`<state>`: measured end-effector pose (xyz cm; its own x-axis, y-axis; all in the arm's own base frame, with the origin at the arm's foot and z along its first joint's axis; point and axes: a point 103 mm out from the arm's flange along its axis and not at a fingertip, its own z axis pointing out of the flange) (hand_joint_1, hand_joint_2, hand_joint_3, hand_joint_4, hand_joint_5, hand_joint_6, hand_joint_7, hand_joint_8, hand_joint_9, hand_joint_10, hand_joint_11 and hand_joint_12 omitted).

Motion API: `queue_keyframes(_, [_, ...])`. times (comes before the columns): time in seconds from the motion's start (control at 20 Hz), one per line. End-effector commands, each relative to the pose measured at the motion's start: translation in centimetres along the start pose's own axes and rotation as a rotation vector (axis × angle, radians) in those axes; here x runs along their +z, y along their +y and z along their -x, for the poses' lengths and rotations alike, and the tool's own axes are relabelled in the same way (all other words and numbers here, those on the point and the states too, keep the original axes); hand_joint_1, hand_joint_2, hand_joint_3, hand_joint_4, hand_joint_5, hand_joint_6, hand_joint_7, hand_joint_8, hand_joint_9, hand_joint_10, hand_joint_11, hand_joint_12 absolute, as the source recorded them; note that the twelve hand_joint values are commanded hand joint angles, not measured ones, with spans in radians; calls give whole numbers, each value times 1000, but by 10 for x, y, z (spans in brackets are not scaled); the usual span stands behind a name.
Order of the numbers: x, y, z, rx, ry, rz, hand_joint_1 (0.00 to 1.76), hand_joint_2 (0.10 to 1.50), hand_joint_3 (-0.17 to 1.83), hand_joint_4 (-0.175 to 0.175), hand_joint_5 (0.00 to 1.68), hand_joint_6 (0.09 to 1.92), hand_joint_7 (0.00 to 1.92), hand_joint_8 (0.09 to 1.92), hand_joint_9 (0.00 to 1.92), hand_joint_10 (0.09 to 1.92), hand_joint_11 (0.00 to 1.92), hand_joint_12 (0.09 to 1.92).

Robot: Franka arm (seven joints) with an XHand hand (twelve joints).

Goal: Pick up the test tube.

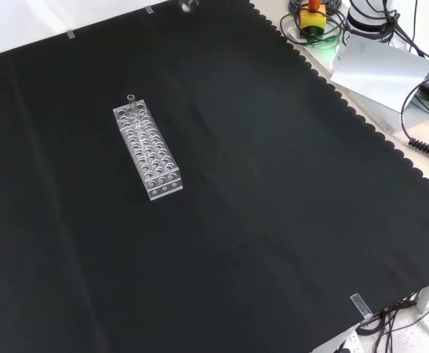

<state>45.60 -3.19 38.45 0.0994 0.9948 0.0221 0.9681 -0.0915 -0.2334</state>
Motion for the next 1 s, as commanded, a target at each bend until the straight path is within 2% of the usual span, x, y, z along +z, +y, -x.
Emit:
queue_keyframes(0.05, [29,37,0,-11,16,-51,457,969,161,-72,282,87,229,836,110,966,0,1546])
queue_keyframes(0.3, [65,55,4,5,7,-116,587,948,157,-78,313,87,267,837,163,953,0,1565])
queue_keyframes(0.5, [87,69,6,15,-3,-140,649,940,160,-81,330,87,300,840,200,946,0,1570])
queue_keyframes(0.8, [114,92,4,17,-34,-178,690,932,177,-85,354,87,349,842,241,929,0,1585])
queue_keyframes(1.0, [133,107,5,27,-48,-225,700,931,184,-87,365,87,366,845,257,927,0,1591])
